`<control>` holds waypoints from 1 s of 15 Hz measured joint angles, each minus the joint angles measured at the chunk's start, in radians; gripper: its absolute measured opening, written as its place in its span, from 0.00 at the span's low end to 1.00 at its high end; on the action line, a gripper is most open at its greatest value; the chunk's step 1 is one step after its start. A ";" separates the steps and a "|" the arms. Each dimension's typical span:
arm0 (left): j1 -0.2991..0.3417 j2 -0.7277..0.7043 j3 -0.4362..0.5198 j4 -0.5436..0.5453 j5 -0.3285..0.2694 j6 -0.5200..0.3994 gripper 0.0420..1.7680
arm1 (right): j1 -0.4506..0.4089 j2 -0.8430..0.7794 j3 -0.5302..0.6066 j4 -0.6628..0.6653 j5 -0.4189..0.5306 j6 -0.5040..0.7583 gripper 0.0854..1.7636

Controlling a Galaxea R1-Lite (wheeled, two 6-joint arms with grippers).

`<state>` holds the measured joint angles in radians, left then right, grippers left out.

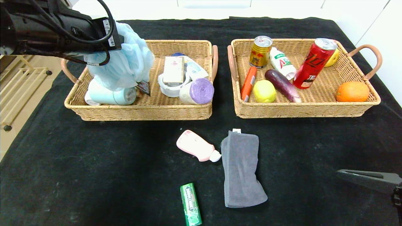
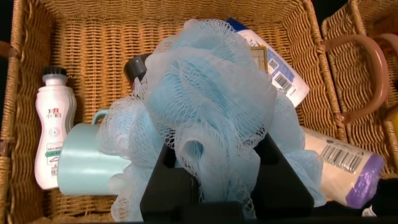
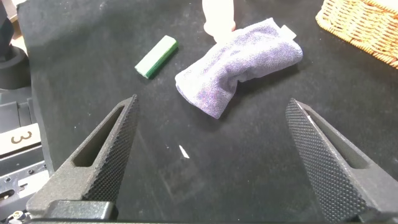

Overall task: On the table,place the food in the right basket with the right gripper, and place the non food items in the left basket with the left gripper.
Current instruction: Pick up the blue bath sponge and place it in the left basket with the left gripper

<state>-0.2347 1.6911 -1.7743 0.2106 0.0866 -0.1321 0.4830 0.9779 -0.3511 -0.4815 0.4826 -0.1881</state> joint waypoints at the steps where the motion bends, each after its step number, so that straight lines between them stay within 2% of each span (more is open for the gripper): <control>1: 0.001 0.020 -0.017 0.000 0.001 -0.001 0.22 | 0.000 0.000 0.000 0.000 0.000 0.001 0.97; 5: 0.015 0.060 -0.031 0.000 0.001 -0.001 0.22 | 0.000 0.000 0.000 0.000 0.001 0.001 0.97; 6: 0.017 0.063 -0.031 0.000 0.000 -0.001 0.26 | 0.000 0.001 0.000 0.000 0.000 0.000 0.97; 7: 0.019 0.066 -0.031 0.000 0.001 -0.001 0.35 | 0.000 0.001 0.000 0.000 0.001 0.000 0.97; 10: 0.019 0.070 -0.031 -0.001 0.003 0.002 0.55 | 0.000 0.005 0.001 0.001 0.000 0.000 0.97; 15: 0.016 0.069 -0.026 0.000 0.004 0.002 0.75 | 0.000 0.009 0.001 0.000 0.001 0.000 0.97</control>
<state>-0.2191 1.7602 -1.8002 0.2102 0.0909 -0.1302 0.4830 0.9866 -0.3496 -0.4819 0.4834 -0.1879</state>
